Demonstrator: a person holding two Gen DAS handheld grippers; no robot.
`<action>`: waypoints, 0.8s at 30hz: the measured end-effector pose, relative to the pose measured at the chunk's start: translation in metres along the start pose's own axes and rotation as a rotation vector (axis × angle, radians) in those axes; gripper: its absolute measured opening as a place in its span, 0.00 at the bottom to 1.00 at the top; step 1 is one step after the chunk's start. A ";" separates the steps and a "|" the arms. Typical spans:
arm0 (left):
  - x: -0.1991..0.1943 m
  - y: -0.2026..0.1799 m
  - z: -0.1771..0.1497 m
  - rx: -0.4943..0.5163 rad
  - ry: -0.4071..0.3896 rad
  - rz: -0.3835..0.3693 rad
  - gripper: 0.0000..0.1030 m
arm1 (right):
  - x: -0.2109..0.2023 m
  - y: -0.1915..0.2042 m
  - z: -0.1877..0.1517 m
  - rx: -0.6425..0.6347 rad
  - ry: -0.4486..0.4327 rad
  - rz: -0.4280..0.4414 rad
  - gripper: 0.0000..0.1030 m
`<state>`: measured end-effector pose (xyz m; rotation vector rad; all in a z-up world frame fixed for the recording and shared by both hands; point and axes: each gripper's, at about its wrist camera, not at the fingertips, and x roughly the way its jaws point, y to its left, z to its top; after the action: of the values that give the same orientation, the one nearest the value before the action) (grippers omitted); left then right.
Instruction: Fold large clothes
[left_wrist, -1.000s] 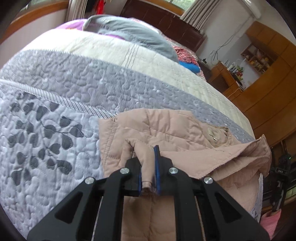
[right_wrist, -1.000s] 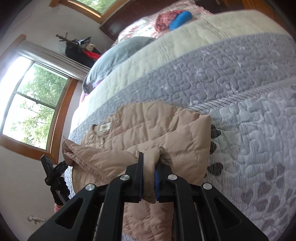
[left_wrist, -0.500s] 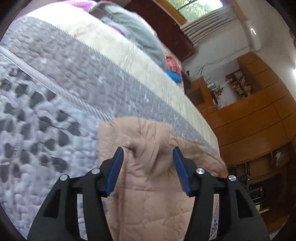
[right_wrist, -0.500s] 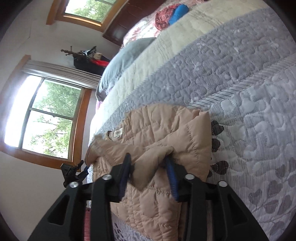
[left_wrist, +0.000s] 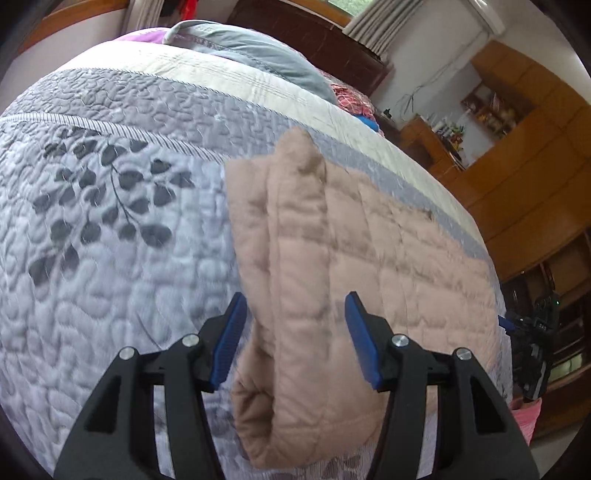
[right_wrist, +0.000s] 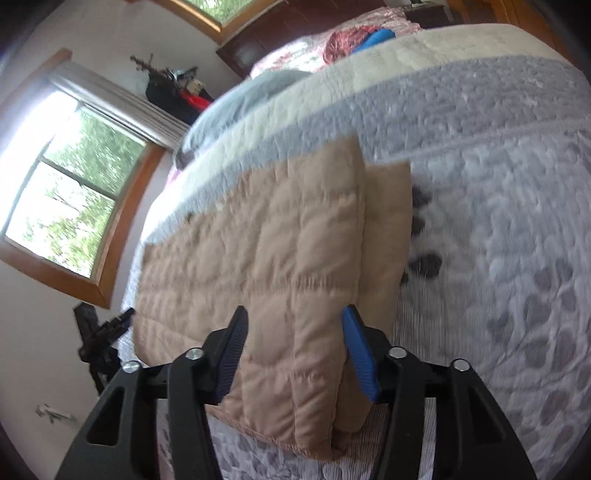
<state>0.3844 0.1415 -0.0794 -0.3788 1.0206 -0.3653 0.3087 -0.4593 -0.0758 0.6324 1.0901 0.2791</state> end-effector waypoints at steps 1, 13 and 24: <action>0.001 -0.002 -0.005 0.001 -0.011 0.015 0.41 | 0.004 0.002 -0.003 -0.008 0.004 -0.028 0.41; 0.018 -0.003 -0.023 0.030 -0.050 0.153 0.16 | 0.037 -0.004 0.000 -0.014 0.000 -0.122 0.11; -0.024 -0.012 -0.023 0.028 -0.121 0.230 0.25 | -0.015 0.025 -0.023 -0.084 -0.122 -0.245 0.27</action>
<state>0.3521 0.1389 -0.0665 -0.2516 0.9285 -0.1473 0.2837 -0.4390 -0.0568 0.4299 1.0212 0.0725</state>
